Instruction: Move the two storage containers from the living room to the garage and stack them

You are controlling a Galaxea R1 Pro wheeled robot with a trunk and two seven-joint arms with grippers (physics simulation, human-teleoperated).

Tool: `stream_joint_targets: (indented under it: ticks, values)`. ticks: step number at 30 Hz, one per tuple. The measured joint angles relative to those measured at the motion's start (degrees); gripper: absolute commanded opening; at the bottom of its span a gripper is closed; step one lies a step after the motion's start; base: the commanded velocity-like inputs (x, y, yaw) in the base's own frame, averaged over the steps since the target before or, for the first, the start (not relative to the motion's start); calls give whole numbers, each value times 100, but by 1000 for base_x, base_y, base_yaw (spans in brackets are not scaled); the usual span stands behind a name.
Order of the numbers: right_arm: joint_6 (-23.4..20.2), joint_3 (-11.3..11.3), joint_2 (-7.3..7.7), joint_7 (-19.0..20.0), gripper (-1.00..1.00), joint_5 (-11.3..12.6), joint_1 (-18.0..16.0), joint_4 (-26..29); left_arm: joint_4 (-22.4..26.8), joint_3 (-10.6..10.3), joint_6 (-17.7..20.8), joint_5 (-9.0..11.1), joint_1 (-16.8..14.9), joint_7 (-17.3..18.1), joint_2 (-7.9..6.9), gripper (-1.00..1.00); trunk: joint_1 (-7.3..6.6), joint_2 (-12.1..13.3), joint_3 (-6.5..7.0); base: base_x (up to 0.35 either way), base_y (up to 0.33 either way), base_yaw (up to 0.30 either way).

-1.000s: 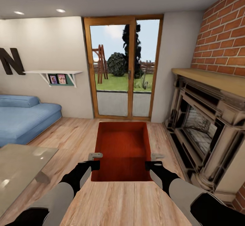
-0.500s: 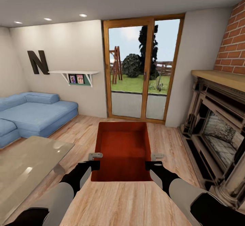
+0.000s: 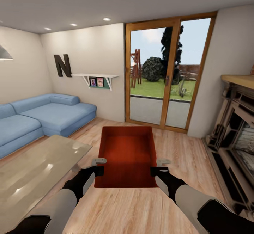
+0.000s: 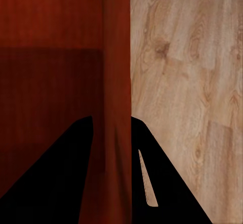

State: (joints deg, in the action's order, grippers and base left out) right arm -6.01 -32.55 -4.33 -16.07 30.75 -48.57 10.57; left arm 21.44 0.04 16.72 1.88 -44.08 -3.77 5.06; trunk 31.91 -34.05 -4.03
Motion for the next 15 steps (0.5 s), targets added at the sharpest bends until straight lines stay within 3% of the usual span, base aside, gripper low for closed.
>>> stream_joint_targets:
  ticks: [15]
  values:
    - [-6, -1, 0, 1, -100, -2, 0, -2, -7, 2, -1, 0, 0, 1, 0, -100, 0, 0, 54, 0, 0, 291]
